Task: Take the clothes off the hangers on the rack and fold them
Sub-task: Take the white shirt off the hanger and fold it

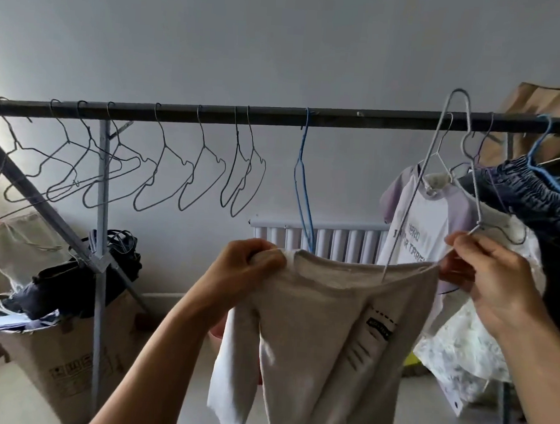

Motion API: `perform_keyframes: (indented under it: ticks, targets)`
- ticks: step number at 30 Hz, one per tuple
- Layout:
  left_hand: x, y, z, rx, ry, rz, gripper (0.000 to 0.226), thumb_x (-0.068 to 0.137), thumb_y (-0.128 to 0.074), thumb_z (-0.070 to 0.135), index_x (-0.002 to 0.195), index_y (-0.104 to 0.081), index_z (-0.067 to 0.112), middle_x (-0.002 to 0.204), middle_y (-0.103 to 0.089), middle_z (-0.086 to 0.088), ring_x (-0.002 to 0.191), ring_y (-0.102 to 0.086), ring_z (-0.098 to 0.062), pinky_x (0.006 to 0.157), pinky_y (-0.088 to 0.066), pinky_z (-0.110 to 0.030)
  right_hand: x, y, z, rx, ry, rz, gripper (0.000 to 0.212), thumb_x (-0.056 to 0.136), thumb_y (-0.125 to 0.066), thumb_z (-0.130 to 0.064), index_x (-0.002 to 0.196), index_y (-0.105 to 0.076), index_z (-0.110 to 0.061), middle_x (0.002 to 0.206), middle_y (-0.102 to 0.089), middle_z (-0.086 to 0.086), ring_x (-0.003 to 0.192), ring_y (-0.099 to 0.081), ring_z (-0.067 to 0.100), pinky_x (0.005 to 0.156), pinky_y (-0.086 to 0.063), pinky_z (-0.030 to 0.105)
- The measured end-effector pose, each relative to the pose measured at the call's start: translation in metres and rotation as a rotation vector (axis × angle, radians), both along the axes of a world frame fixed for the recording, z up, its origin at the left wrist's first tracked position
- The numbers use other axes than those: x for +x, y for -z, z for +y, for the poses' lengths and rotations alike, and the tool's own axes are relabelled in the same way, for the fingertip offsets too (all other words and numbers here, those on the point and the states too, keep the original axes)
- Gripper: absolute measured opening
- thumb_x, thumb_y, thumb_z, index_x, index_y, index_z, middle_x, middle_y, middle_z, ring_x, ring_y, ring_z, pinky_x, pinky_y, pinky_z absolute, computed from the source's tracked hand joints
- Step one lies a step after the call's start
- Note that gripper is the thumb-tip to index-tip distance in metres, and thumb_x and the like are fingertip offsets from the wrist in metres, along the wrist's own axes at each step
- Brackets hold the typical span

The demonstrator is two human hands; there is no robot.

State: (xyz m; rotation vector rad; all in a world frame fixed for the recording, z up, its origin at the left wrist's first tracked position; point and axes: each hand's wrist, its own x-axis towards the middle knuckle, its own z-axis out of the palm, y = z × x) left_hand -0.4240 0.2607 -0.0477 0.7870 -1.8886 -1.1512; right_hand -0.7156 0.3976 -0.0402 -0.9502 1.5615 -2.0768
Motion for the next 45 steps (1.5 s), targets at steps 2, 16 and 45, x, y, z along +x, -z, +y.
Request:
perform_keyframes:
  ticks: [2, 16, 45]
  targets:
    - [-0.004, -0.001, 0.001, -0.048, 0.002, -0.036, 0.009, 0.091, -0.066, 0.018, 0.085, -0.072, 0.014, 0.073, -0.067, 0.002, 0.069, -0.060, -0.007, 0.063, -0.048, -0.021, 0.001, 0.002, -0.005, -0.044, -0.054, -0.165, 0.024, 0.100, -0.046, -0.016, 0.083, -0.061, -0.021, 0.053, -0.062, -0.007, 0.048, -0.059, 0.001, 0.044, -0.040, 0.012]
    - [-0.011, -0.001, -0.003, -0.177, -0.171, -0.184, 0.010, 0.083, -0.072, 0.024, 0.074, -0.077, 0.028, 0.075, -0.074, 0.012, 0.074, -0.069, 0.001, 0.062, -0.050, -0.010, -0.005, -0.022, -0.050, 0.212, 0.222, 0.585, 0.025, 0.093, -0.049, -0.019, 0.072, -0.061, -0.013, 0.066, -0.060, 0.006, 0.067, -0.055, 0.025, 0.060, -0.037, 0.028]
    - [0.022, -0.037, -0.036, -0.129, -0.356, -0.070, 0.017, 0.083, -0.073, 0.035, 0.075, -0.075, 0.020, 0.072, -0.072, 0.002, 0.067, -0.060, -0.002, 0.067, -0.048, -0.025, 0.075, -0.101, -0.281, 0.472, 0.000, 0.949, 0.030, 0.097, -0.041, -0.017, 0.067, -0.042, -0.015, 0.066, -0.043, 0.001, 0.070, -0.047, 0.025, 0.056, -0.031, 0.027]
